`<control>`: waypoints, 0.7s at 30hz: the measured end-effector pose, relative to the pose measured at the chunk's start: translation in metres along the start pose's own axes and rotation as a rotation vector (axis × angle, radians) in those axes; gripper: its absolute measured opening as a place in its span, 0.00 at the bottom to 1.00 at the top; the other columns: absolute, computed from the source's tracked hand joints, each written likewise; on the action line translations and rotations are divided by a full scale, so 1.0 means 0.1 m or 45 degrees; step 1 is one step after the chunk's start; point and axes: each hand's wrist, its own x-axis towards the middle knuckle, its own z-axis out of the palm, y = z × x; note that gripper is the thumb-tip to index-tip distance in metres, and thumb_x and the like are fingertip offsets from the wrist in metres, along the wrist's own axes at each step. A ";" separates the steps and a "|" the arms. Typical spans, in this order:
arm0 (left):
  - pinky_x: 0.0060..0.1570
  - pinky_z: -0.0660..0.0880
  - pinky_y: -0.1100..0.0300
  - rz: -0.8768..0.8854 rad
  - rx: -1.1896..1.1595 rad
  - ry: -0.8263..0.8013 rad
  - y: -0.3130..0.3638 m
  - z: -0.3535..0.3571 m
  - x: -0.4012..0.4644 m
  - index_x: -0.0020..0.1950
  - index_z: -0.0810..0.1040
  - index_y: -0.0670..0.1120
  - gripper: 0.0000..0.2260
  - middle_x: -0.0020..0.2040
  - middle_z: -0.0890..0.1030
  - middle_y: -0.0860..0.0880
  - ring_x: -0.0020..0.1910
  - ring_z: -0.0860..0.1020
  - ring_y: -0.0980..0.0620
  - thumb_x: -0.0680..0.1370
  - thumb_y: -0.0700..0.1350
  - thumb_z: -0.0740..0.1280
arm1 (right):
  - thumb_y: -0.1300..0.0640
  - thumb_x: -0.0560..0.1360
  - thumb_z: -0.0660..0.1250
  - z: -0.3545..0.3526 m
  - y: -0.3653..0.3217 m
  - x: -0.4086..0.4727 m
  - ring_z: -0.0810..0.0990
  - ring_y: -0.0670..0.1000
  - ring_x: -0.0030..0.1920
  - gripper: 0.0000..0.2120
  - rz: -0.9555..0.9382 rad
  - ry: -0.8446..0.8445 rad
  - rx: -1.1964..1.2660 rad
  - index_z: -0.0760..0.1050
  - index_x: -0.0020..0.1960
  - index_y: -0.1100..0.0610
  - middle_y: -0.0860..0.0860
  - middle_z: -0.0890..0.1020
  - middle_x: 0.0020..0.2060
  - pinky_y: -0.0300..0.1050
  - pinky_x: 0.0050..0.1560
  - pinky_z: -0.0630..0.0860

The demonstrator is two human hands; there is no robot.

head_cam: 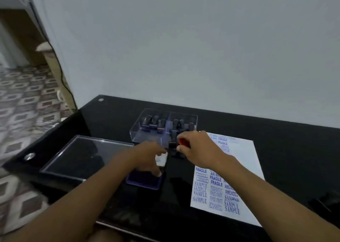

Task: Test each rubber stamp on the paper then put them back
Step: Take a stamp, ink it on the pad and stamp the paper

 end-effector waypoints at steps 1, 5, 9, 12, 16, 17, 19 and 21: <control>0.63 0.67 0.57 -0.068 0.028 -0.007 -0.15 0.04 -0.10 0.75 0.65 0.49 0.37 0.71 0.69 0.49 0.67 0.69 0.48 0.69 0.49 0.77 | 0.52 0.78 0.66 0.12 -0.13 0.01 0.76 0.53 0.44 0.07 -0.038 -0.035 0.006 0.76 0.48 0.56 0.52 0.79 0.44 0.47 0.46 0.73; 0.67 0.67 0.50 -0.191 0.135 -0.034 -0.57 0.18 -0.25 0.76 0.60 0.53 0.45 0.73 0.65 0.48 0.70 0.66 0.46 0.64 0.51 0.79 | 0.54 0.78 0.66 0.52 -0.45 0.03 0.76 0.53 0.46 0.07 -0.103 -0.132 0.044 0.77 0.52 0.57 0.53 0.81 0.47 0.46 0.47 0.73; 0.67 0.67 0.50 -0.159 0.101 -0.047 -0.70 0.23 -0.26 0.75 0.63 0.52 0.43 0.72 0.66 0.49 0.69 0.67 0.46 0.64 0.49 0.79 | 0.55 0.77 0.66 0.78 -0.58 0.08 0.78 0.52 0.44 0.05 -0.124 -0.165 0.074 0.78 0.49 0.56 0.52 0.81 0.45 0.45 0.47 0.74; 0.64 0.70 0.51 -0.131 0.082 -0.042 -0.73 0.30 -0.21 0.73 0.67 0.52 0.40 0.70 0.68 0.49 0.67 0.69 0.46 0.63 0.47 0.79 | 0.56 0.78 0.65 0.86 -0.60 0.12 0.78 0.53 0.47 0.04 -0.161 -0.161 0.043 0.76 0.49 0.56 0.54 0.81 0.46 0.45 0.48 0.74; 0.58 0.74 0.51 -0.065 0.036 -0.009 -0.80 0.33 -0.16 0.62 0.77 0.51 0.30 0.60 0.76 0.50 0.58 0.75 0.48 0.61 0.45 0.80 | 0.56 0.78 0.64 0.94 -0.64 0.07 0.77 0.54 0.48 0.03 -0.210 -0.151 -0.025 0.73 0.49 0.55 0.54 0.79 0.48 0.46 0.47 0.74; 0.56 0.76 0.52 -0.057 0.026 -0.003 -0.81 0.33 -0.15 0.60 0.79 0.50 0.28 0.57 0.78 0.50 0.56 0.76 0.48 0.60 0.46 0.80 | 0.56 0.78 0.64 0.96 -0.64 0.03 0.77 0.54 0.49 0.04 -0.226 -0.146 -0.042 0.73 0.50 0.56 0.54 0.78 0.48 0.45 0.46 0.74; 0.54 0.77 0.51 -0.052 0.015 -0.008 -0.82 0.32 -0.13 0.56 0.81 0.50 0.27 0.54 0.80 0.50 0.53 0.78 0.49 0.59 0.46 0.81 | 0.56 0.79 0.63 1.00 -0.65 -0.05 0.76 0.53 0.49 0.05 -0.279 -0.143 -0.092 0.72 0.52 0.57 0.53 0.77 0.50 0.43 0.45 0.72; 0.54 0.78 0.50 -0.061 -0.001 -0.013 -0.84 0.33 -0.12 0.55 0.81 0.50 0.26 0.54 0.80 0.51 0.53 0.78 0.48 0.58 0.46 0.81 | 0.57 0.79 0.63 0.99 -0.63 -0.05 0.75 0.51 0.47 0.03 -0.297 -0.145 -0.083 0.71 0.48 0.55 0.52 0.77 0.47 0.41 0.43 0.70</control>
